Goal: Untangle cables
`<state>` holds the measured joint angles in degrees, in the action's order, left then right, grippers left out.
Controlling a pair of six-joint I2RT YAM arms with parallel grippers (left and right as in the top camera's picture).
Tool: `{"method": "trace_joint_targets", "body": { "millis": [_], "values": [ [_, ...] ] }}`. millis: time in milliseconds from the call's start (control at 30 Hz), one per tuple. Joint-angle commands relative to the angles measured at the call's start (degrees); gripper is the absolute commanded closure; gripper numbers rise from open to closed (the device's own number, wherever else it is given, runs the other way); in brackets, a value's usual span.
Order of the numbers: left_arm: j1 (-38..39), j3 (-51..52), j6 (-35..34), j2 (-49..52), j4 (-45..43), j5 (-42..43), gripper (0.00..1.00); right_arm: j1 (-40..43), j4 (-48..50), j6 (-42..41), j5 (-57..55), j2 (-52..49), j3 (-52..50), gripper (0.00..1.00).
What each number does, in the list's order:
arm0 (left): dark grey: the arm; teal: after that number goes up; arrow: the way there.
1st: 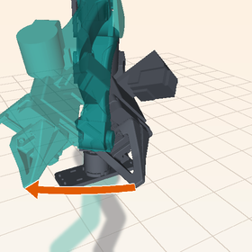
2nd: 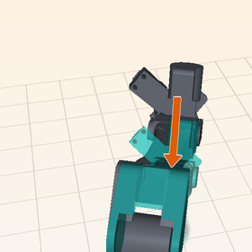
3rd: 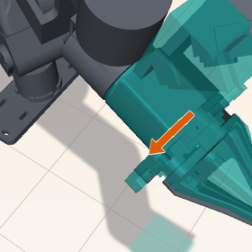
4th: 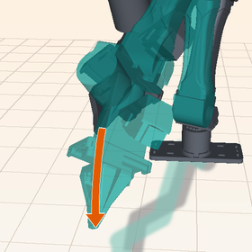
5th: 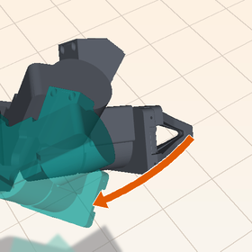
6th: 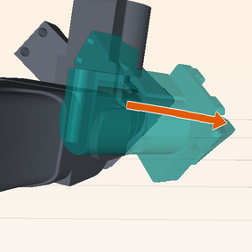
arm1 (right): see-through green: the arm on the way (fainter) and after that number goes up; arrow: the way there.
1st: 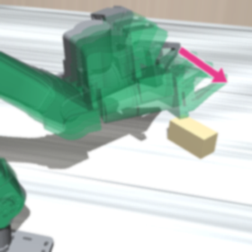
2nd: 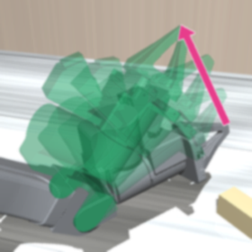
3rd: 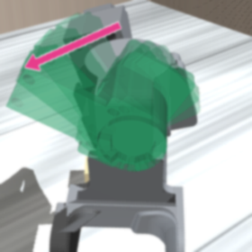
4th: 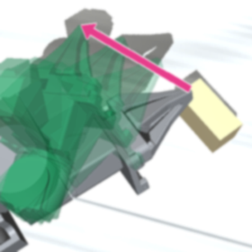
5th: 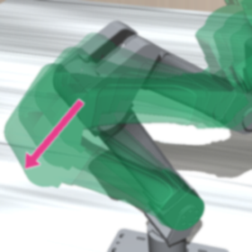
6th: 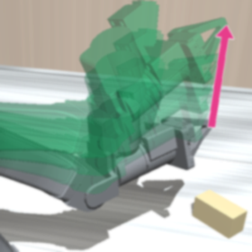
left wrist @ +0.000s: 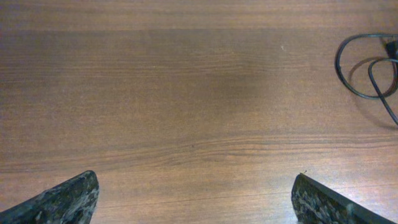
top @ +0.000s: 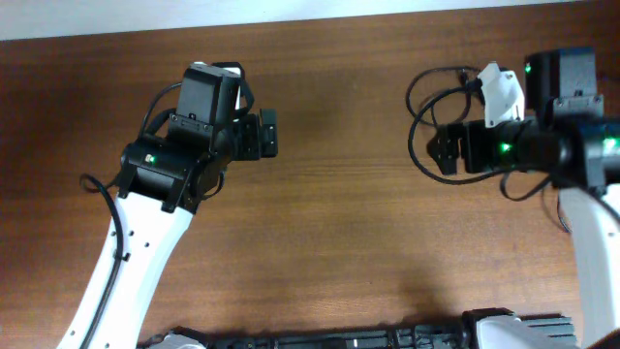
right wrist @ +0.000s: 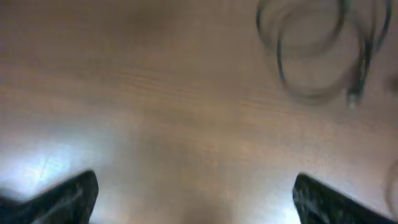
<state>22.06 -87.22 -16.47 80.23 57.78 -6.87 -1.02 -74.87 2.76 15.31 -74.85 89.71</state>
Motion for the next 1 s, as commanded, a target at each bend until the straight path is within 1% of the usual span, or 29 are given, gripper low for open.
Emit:
{"method": "trace_joint_targets", "body": {
  "millis": [0, 100, 133, 233, 300, 433, 467, 567, 767, 800, 967],
  "values": [
    [-0.1, -0.4, 0.7, -1.0, 0.0, 0.0, 0.01, -0.2, 10.2, -0.3, 4.9, 4.9, -10.9, 0.01],
    [-0.1, -0.4, 0.7, -1.0, 0.0, 0.0, 0.01, -0.2, 26.1, -0.3, 5.0, 9.4, -24.3, 0.01],
    [-0.1, -0.4, 0.7, -1.0, 0.0, 0.0, 0.01, -0.2, 33.7, -0.3, 5.0, 11.5, -30.9, 0.01],
    [-0.1, -0.4, 0.7, -1.0, 0.0, 0.0, 0.01, -0.2, 50.9, -0.3, 4.4, 15.3, -44.2, 0.01],
    [-0.1, -0.4, 0.7, -1.0, 0.0, 0.0, 0.01, -0.2, 64.1, -0.3, 4.4, 18.9, -55.0, 0.01],
    [-0.1, -0.4, 0.7, -1.0, 0.0, 0.0, 0.01, -0.2, 80.7, -0.3, 4.4, 24.9, -68.5, 0.01],
    [-0.1, -0.4, 0.7, -1.0, 0.0, 0.0, 0.01, -0.2, 86.4, -0.3, 4.4, 26.6, -72.1, 0.01],
    [-0.1, -0.4, 0.7, -1.0, 0.0, 0.0, 0.01, -0.2, 98.2, -0.2, 3.4, 29.9, -78.5, 0.01],
    [-0.1, -0.4, 0.7, -1.0, 0.0, 0.0, 0.01, -0.2, 111.3, -0.2, 2.4, 36.6, -88.3, 0.01],
    [-0.1, -0.4, 0.7, -1.0, 0.0, 0.0, 0.01, -0.2, 112.4, -0.2, 2.0, 37.3, -89.4, 0.01],
    [-0.1, -0.4, 0.7, -1.0, 0.0, 0.0, 0.01, -0.2, 112.1, -0.2, 2.0, 40.5, -89.4, 0.01]
  ]
}}
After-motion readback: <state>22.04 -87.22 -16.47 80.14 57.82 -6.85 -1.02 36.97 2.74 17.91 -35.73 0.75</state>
